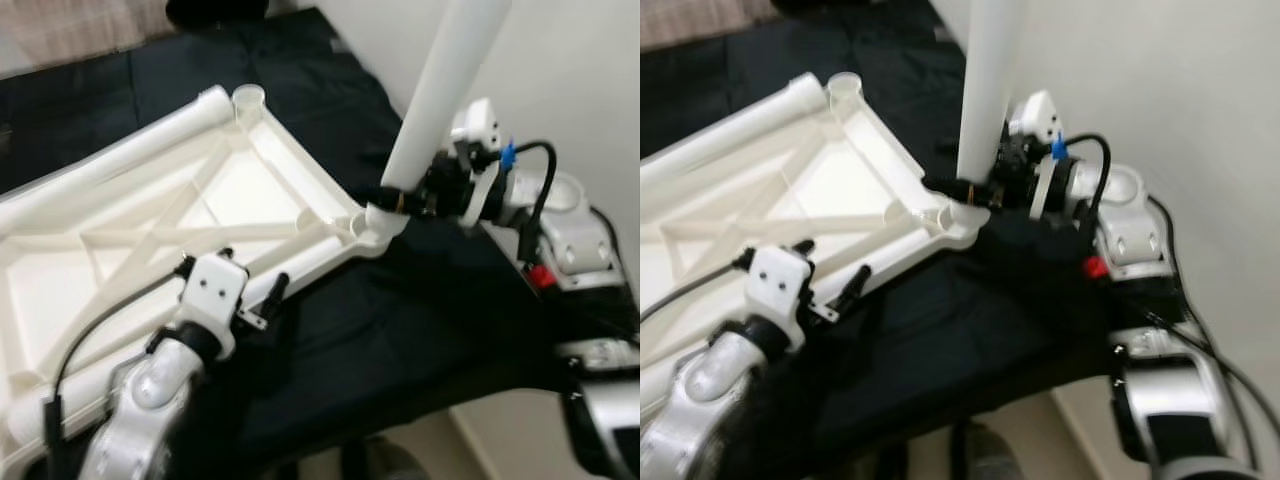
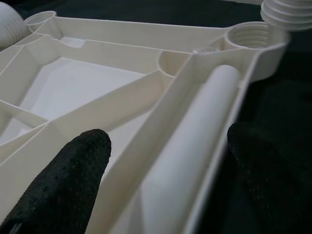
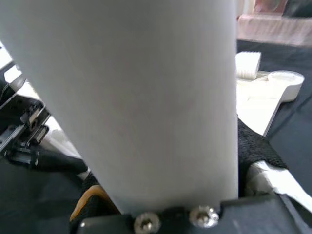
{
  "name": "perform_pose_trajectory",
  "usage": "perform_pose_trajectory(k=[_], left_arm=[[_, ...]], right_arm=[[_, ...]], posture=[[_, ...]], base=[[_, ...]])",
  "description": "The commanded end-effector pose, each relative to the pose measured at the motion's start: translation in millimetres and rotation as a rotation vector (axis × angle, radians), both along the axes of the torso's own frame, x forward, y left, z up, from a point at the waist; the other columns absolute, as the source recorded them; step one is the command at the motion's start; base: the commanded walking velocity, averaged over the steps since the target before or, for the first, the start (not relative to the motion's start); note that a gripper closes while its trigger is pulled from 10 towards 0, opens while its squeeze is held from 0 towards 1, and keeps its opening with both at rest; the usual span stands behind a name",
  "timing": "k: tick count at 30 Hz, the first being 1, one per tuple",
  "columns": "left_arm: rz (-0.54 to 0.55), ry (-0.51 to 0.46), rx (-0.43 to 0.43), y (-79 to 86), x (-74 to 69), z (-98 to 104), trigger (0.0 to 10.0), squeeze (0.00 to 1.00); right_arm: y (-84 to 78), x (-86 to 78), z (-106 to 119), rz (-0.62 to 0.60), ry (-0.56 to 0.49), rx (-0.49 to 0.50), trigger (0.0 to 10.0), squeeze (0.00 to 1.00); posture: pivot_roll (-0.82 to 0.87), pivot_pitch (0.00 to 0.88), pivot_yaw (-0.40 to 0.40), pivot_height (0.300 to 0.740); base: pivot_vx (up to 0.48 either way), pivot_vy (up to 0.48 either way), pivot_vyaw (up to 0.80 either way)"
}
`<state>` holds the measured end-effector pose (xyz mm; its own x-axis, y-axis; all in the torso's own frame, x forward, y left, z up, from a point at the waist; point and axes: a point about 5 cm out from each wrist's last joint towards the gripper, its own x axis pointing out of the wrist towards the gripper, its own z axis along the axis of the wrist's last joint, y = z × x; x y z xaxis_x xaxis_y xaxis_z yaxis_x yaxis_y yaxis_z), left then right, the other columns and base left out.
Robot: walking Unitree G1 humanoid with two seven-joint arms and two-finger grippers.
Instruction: Building children table
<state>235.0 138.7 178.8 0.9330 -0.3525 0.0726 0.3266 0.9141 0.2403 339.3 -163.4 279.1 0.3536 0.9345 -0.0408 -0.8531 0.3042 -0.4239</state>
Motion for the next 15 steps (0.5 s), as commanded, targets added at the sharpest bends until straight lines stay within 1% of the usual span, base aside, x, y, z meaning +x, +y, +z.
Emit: perform_pose_trajectory(k=[1,5,6,9,10,12,13,15], left_arm=[[-0.004,-0.003,0.017,7.2,-6.4,0.7,10.0,0.00],[0.014,-0.003,0.013,12.9,-10.5,0.1,10.0,0.00],[0.031,0.005,-0.016,14.5,-11.5,-0.1,10.0,0.00],[0.041,0.009,-0.037,15.6,-12.1,-0.4,10.0,0.00],[0.059,0.020,-0.082,17.1,-13.2,-0.2,10.0,0.00],[0.063,0.024,-0.095,17.5,-13.6,-0.3,10.0,0.00],[0.063,0.031,-0.101,17.6,-14.3,-0.5,10.0,0.00],[0.051,0.028,-0.088,16.1,-15.3,-0.1,10.0,0.00]], right_arm=[[8.9,-3.1,6.3,0.062,-0.017,-0.039,10.0,0.00],[12.6,2.3,7.5,0.075,-0.012,-0.076,10.0,0.00],[14.6,6.5,7.8,0.075,-0.013,-0.091,10.0,0.00],[16.2,9.1,7.9,0.075,-0.015,-0.104,10.0,0.00],[20.4,15.2,12.4,0.083,-0.012,-0.109,10.0,0.00],[22.0,17.1,14.6,0.086,-0.010,-0.105,10.0,0.00],[26.3,22.0,19.3,0.082,-0.017,-0.098,10.0,0.00],[28.5,24.4,22.6,0.080,-0.023,-0.098,10.0,0.00]], posture=[[-0.02,0.250,0.010,0.740],[-0.01,0.261,0.011,0.740],[-0.01,0.266,0.010,0.740],[-0.01,0.266,0.010,0.740],[0.00,0.272,0.006,0.740],[0.00,0.272,0.006,0.740],[0.00,0.273,0.004,0.740],[0.01,0.278,-0.001,0.740]], base=[[0.000,0.000,0.00],[0.000,0.000,0.00],[0.000,0.000,0.00],[0.000,0.000,0.00],[0.000,0.000,0.00],[0.000,0.000,0.00],[0.000,0.375,0.00],[0.000,0.427,0.00]])
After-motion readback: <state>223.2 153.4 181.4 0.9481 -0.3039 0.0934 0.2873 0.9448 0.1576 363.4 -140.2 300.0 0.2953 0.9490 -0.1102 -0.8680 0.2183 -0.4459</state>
